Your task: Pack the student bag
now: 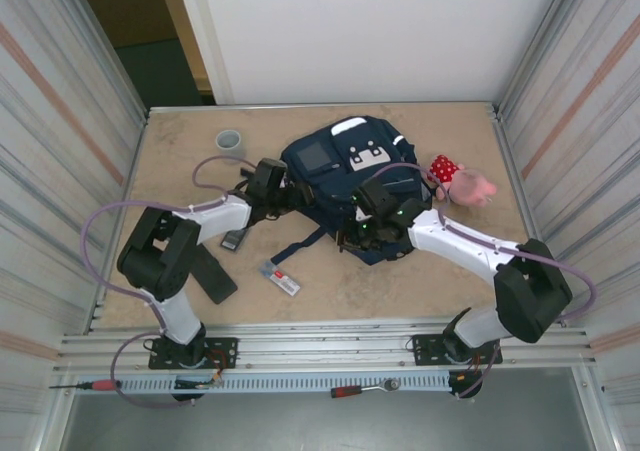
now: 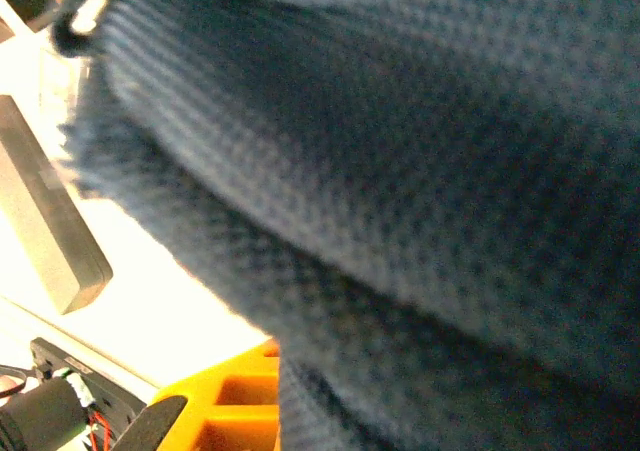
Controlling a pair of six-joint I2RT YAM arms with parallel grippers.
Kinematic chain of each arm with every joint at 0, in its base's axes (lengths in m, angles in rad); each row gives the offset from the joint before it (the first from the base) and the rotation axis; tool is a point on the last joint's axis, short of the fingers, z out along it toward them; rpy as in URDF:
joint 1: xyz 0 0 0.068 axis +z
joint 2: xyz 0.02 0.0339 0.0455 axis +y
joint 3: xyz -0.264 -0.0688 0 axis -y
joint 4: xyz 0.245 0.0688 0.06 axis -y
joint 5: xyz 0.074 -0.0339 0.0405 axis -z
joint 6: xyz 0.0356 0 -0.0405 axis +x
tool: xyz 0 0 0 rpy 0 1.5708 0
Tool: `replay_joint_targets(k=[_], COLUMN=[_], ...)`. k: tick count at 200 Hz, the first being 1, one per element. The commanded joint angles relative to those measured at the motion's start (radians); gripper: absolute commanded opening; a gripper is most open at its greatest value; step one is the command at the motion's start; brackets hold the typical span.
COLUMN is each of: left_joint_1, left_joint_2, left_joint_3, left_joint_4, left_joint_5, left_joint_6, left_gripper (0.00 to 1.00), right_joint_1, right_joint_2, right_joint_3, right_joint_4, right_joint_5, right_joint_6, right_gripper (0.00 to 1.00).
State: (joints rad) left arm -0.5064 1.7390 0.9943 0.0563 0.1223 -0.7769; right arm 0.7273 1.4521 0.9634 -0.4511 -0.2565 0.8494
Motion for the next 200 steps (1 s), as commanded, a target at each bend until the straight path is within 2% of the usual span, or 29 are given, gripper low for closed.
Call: replay_joint_targets(k=[1,46,84,147,200], left_joint_1=[-0.002,-0.087,-0.172,-0.234,-0.269], left_joint_2=[-0.099,-0.282,-0.257,-0.067,-0.132], left_joint_3=[0.000,-0.163,-0.261,-0.247,-0.322], left_joint_4=[-0.052,-0.149,0.021,0.356,0.455], left_joint_5=[0.015,-0.019,-0.013,0.014,-0.044], left_joint_6=[-0.087,-0.346,-0.540,-0.676,-0.682], left_gripper=[0.60,0.61,0.60,0.54,0.59], right_joint_1=[0.011,0.009,0.010,0.018,0.015], right_joint_2=[0.030,0.054,0.068,0.068,0.051], right_joint_3=[0.053,0.069,0.073,0.083,0.074], right_joint_4=[0.023,0.025,0.025,0.010,-0.011], right_joint_5=[-0.025,-0.037,-0.049,-0.061,-0.041], right_joint_6=[0.011,0.013,0.009,-0.009,-0.013], right_gripper=[0.00,0.00,0.00,0.00,0.00])
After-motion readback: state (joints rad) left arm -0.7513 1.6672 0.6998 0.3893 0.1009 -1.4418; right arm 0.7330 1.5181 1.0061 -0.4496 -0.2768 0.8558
